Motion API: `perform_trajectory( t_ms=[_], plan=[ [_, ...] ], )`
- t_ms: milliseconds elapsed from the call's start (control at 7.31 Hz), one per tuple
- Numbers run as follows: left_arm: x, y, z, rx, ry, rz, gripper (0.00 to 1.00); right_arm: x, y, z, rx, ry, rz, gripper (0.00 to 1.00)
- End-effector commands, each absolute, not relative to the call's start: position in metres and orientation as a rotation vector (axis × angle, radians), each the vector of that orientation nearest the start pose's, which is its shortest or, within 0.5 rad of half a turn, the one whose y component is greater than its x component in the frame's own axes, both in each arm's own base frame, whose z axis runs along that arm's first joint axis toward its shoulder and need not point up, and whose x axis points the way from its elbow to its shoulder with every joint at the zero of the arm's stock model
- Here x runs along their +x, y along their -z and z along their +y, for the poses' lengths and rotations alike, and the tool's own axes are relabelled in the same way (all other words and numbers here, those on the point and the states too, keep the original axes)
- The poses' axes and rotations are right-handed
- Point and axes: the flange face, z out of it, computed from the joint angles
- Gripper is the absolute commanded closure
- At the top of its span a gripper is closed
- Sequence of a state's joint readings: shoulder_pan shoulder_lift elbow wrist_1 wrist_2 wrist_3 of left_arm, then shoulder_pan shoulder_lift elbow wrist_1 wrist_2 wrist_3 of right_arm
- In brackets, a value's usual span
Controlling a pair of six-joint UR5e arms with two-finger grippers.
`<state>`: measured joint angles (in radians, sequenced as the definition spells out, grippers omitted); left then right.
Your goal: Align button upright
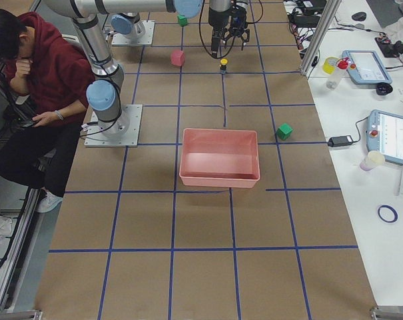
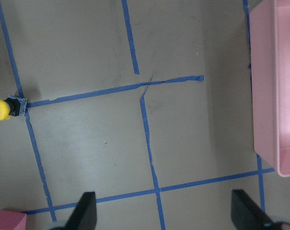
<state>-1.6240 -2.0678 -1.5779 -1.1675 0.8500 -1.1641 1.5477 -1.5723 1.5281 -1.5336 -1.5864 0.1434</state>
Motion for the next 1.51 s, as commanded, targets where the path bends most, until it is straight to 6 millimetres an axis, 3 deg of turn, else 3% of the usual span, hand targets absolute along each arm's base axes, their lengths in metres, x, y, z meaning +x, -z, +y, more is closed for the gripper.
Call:
perform_trajectory(
  t_ms=[0, 137, 411, 684, 821, 958, 1095, 1369],
  plan=[
    [-0.25, -0.326, -0.602, 1.123, 0.391, -2.379, 0.0, 0.12, -0.502, -0.502, 0.225, 0.044, 3.141, 0.0],
    [-0.25, -0.352, -0.583, 1.003, 0.332, -2.493, 0.0, 0.12, -0.496, -0.505, 0.227, 0.03, 3.139, 0.0],
    [-0.229, -0.39, -0.545, 0.591, 0.22, -2.833, 0.0, 0.123, -0.48, -0.516, 0.215, 0.003, 3.137, 0.0],
    [-0.211, -0.438, -0.506, 0.26, 0.155, -3.014, 0.0, 0.126, -0.488, -0.517, 0.213, 0.034, 3.118, 0.0],
    [-0.204, -0.466, -0.487, 0.206, 0.095, -3.059, 0.0, 0.126, -0.494, -0.512, 0.213, 0.04, 3.119, 0.0],
    [-0.194, -0.49, -0.469, 0.035, 0.018, -3.141, 0.0, 0.126, -0.494, -0.512, 0.213, 0.04, 3.119, 0.0],
    [-0.191, -0.503, -0.459, -0.119, -0.023, -3.147, 0.0, 0.127, -0.487, -0.512, 0.211, 0.032, 3.119, 0.0],
    [-0.188, -0.52, -0.458, -0.314, -0.117, -3.123, 0.0, 0.125, -0.486, -0.51, 0.231, 0.01, 3.134, 0.0]
  ],
)
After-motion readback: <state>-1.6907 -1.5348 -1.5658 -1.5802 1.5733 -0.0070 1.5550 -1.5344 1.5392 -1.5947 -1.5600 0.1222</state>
